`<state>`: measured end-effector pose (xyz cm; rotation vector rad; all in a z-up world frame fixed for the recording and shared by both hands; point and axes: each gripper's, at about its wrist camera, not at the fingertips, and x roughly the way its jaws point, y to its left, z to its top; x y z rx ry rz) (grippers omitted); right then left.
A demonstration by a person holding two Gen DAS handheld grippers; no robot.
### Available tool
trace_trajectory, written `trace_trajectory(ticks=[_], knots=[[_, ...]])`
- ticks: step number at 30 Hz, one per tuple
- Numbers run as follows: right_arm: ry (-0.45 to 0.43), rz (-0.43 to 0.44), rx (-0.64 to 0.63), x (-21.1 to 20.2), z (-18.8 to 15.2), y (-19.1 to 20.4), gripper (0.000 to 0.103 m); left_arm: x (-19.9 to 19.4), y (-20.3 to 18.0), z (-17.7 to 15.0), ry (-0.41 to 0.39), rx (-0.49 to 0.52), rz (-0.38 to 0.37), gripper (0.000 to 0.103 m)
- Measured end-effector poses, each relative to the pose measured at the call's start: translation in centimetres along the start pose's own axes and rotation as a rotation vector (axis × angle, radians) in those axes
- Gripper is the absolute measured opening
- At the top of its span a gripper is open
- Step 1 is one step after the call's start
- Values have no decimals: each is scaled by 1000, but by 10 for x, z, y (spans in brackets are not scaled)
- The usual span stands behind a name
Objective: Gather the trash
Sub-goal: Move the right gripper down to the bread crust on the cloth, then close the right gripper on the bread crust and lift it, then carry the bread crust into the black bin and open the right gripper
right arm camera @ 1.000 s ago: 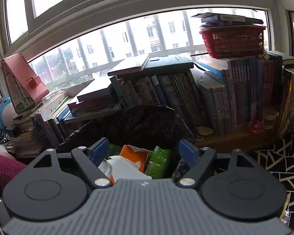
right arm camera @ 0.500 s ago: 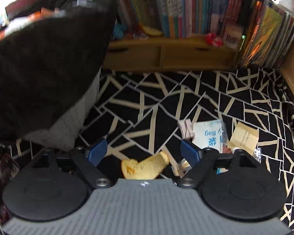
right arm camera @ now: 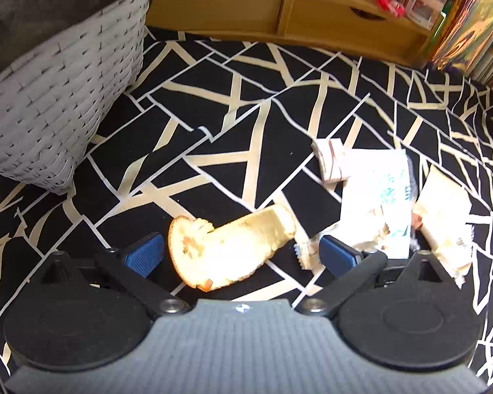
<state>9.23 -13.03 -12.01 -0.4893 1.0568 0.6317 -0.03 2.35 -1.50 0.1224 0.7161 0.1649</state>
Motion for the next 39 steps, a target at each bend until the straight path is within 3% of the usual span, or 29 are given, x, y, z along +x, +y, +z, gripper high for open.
trace_trajectory(ticks=[5, 16, 26, 39], knots=[[-3, 1, -22, 4, -2, 7, 99, 0, 0, 0, 0, 0, 1, 76], [-24, -7, -14, -2, 3, 9, 69, 0, 0, 0, 0, 0, 0, 76], [-37, -16, -20, -7, 7, 12, 60, 0, 0, 0, 0, -1, -1, 76], [-159, -26, 14, -33, 17, 11, 45, 0, 0, 0, 0, 0, 1, 76]])
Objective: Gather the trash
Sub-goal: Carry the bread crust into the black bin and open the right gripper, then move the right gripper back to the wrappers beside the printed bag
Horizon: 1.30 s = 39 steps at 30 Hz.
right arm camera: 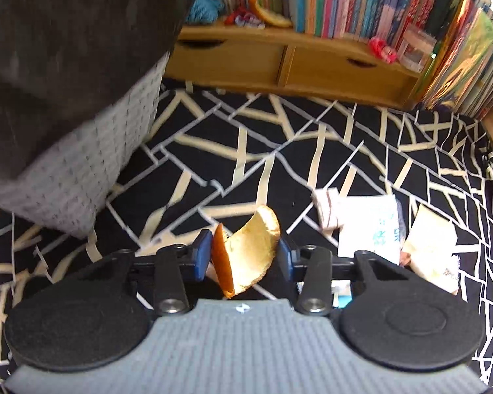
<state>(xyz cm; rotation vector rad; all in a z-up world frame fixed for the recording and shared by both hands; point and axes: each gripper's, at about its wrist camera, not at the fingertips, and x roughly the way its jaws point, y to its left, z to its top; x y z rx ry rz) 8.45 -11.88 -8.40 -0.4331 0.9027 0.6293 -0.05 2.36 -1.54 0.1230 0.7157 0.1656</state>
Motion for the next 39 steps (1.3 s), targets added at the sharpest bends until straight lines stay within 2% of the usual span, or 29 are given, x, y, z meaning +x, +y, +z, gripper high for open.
trace_trajectory(ticks=[7, 14, 17, 20, 24, 26, 28, 29, 30, 31, 34, 39], knots=[[-146, 5, 101, -34, 19, -12, 42, 0, 1, 0, 0, 3, 3, 77], [-372, 22, 161, -100, 42, -21, 42, 2, 0, 2, 3, 7, 7, 77], [-476, 69, 155, -139, 51, -20, 42, 3, 0, 2, 3, 6, 8, 78], [-546, 156, 144, -167, 65, -17, 43, 3, 0, 2, 3, 11, 13, 78], [-587, 302, 120, -185, 84, -1, 44, 3, -2, 2, 4, 11, 16, 78], [-590, 376, 86, -189, 90, 12, 48, 3, -2, 2, 4, 12, 16, 78], [-594, 414, 35, -189, 95, 27, 66, 3, -2, 2, 4, 12, 16, 78], [-597, 425, 16, -190, 96, 34, 71, 3, -1, 2, 4, 12, 15, 78], [-598, 435, 6, -189, 97, 39, 83, 3, -1, 2, 5, 11, 13, 78], [-599, 438, 1, -189, 97, 42, 91, 3, -1, 2, 5, 10, 11, 78], [-593, 431, 15, -189, 94, 45, 94, 3, -1, 1, 5, 9, 10, 78], [-579, 376, 102, -187, 88, 21, 97, 2, 0, 1, 4, 8, 10, 78]])
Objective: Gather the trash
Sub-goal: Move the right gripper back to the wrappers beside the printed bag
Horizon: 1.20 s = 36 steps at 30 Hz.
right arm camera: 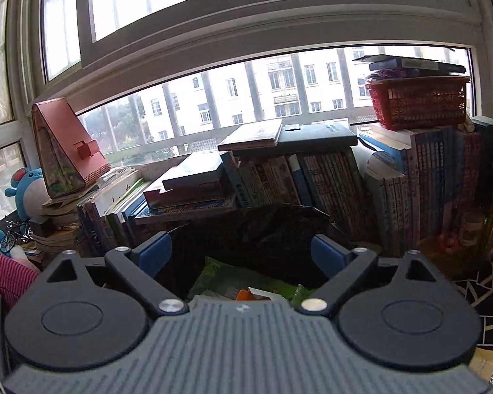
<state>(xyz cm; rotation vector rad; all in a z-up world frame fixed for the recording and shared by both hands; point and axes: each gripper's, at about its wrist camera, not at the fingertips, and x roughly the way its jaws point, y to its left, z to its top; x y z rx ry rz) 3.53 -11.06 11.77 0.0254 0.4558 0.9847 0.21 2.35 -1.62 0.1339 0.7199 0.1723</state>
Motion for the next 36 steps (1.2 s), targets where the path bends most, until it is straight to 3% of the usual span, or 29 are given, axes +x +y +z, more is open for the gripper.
trace_trajectory(ticks=[12, 18, 27, 29, 33, 35, 36], knots=[[42, -233, 86, -17, -21, -60, 102, 0, -2, 0, -1, 6, 9, 78], [106, -364, 288, -8, -51, -117, 102, 0, -2, -1, -1, 7, 10, 78], [258, -608, 270, 18, -85, -158, 101, 0, -2, -1, 0, 5, 7, 78], [288, -665, 232, 25, -94, -162, 99, 0, -2, -2, -1, 5, 5, 78], [369, -681, 149, 45, -113, -161, 86, -1, -3, -3, -2, 6, 1, 78], [408, -659, 129, 53, -122, -157, 75, -1, -3, -3, -3, 7, 1, 78], [426, -648, 130, 57, -125, -155, 63, -1, -2, -3, -3, 6, 1, 78]])
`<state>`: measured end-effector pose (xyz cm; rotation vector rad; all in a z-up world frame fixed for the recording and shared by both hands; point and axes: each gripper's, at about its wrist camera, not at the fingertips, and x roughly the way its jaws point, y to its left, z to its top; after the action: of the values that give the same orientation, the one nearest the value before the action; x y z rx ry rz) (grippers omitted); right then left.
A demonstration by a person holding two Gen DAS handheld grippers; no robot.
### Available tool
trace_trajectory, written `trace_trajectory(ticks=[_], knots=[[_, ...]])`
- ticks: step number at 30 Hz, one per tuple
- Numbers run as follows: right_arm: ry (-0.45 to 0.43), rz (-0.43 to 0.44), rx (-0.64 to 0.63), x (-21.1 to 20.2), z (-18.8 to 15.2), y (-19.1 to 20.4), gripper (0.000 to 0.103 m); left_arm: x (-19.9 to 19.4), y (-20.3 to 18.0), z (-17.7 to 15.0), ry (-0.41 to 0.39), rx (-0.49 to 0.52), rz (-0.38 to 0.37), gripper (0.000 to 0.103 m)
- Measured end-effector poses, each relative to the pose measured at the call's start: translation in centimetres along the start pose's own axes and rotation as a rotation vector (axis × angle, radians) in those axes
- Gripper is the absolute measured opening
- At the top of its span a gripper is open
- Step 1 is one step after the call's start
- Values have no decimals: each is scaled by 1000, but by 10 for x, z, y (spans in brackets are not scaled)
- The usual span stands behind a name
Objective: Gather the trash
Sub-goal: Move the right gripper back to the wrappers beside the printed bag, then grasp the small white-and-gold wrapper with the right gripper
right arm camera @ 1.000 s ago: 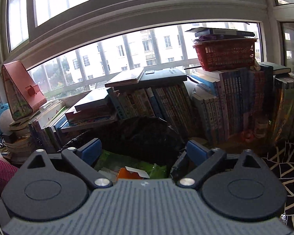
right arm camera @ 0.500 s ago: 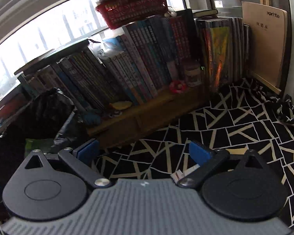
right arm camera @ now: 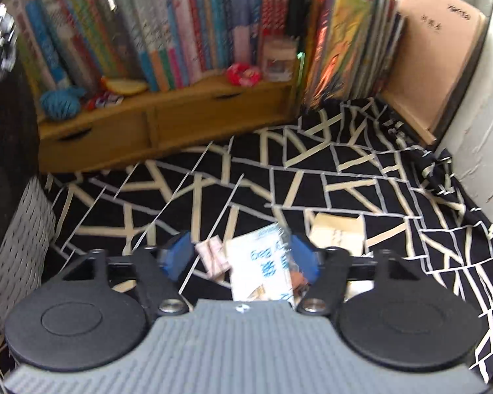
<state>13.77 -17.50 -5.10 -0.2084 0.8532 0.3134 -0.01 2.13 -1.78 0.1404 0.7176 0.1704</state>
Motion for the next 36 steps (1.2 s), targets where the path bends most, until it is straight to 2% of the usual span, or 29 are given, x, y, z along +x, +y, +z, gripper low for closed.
trace_trajectory(ticks=[1, 2, 5, 11, 16, 22, 23, 24, 25, 28, 36], knots=[[19, 1, -5, 3, -3, 3, 52, 0, 0, 0, 0, 0, 0, 78], [44, -10, -9, 7, -5, 7, 51, 0, 0, 0, 0, 0, 0, 78], [110, -29, 14, 18, -12, 11, 51, 0, 0, 0, 0, 0, 0, 78], [214, -34, 151, 33, -22, -7, 52, 0, 0, 1, 1, 1, 3, 78], [258, -31, 226, 44, -28, -19, 61, 0, 0, 1, 0, 1, 2, 78], [271, -23, 241, 50, -33, -19, 61, 0, 0, 1, 0, 1, 2, 78], [268, -18, 240, 49, -32, -19, 59, 0, 0, 1, 0, 2, 2, 78], [264, -11, 242, 48, -32, -18, 46, 0, 0, 1, 0, 2, 2, 78], [257, -5, 244, 47, -31, -17, 38, 0, 0, 1, 1, 1, 2, 78], [228, -8, 234, 39, -27, -12, 27, 0, 0, 1, 0, 0, -2, 78], [122, 57, 213, 15, -11, 1, 26, -1, 0, 1, 0, 0, -2, 78]])
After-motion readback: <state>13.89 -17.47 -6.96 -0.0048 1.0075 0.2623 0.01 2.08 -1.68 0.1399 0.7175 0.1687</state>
